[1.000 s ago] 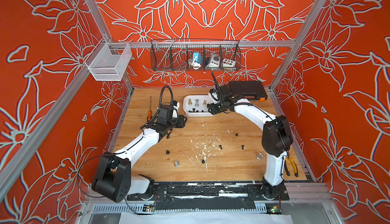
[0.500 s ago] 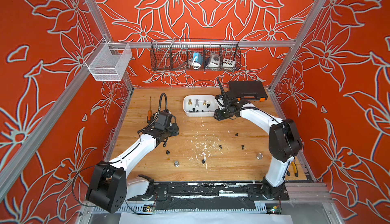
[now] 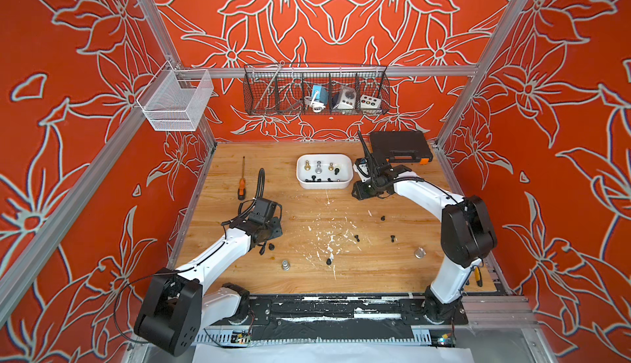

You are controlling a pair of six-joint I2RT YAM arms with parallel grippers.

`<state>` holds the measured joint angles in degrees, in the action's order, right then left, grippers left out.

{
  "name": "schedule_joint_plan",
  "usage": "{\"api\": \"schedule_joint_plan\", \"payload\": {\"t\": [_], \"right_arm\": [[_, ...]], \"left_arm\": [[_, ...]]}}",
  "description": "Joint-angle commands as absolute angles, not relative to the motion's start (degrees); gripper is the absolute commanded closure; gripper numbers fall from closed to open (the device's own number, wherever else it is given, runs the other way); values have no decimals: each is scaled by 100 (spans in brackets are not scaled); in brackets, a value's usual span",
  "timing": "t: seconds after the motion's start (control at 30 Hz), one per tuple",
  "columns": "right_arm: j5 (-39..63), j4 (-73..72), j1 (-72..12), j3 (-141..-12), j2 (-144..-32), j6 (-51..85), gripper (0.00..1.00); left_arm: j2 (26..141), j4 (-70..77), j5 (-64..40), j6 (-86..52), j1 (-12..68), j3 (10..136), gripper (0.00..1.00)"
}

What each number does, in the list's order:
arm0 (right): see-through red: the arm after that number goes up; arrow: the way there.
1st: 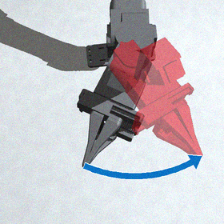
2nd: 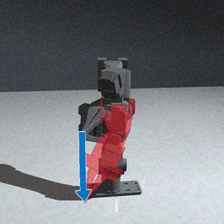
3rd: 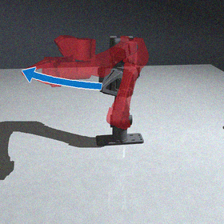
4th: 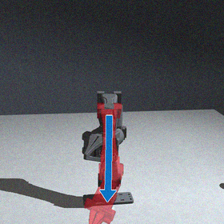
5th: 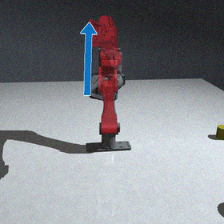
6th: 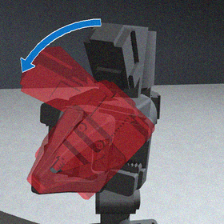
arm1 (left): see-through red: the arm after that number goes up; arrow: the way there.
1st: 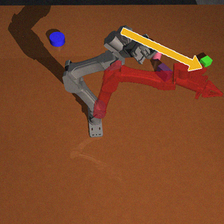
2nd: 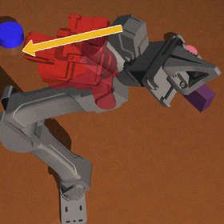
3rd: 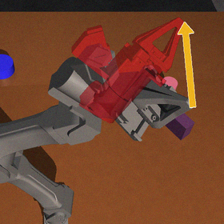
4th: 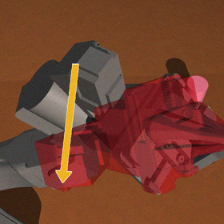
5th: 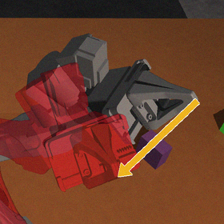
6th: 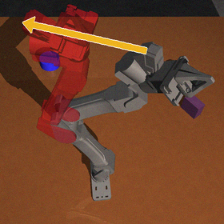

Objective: Put the chess pieces into the storage box
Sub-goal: Pick up the chess piece at the center of the board.

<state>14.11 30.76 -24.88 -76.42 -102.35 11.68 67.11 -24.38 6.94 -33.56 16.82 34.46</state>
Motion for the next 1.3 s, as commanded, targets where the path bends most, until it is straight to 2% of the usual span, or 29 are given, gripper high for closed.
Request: {"api": "schedule_joint_plan", "payload": {"t": [0.0,0.33,1.27], "right_arm": [[1503,3052,-2435,-7490,-10037,1235,56],[1621,2988,-2391,-7414,-10081,1235,56],[1775,2921,-2199,-7260,-10151,1202,56]], "left_arm": [[6525,-2718,1049,-3751,1644,3313,52],[6311,-2708,774,-4148,1644,2932,53],[6459,-3042,668,-4236,2124,3030,67]]}}
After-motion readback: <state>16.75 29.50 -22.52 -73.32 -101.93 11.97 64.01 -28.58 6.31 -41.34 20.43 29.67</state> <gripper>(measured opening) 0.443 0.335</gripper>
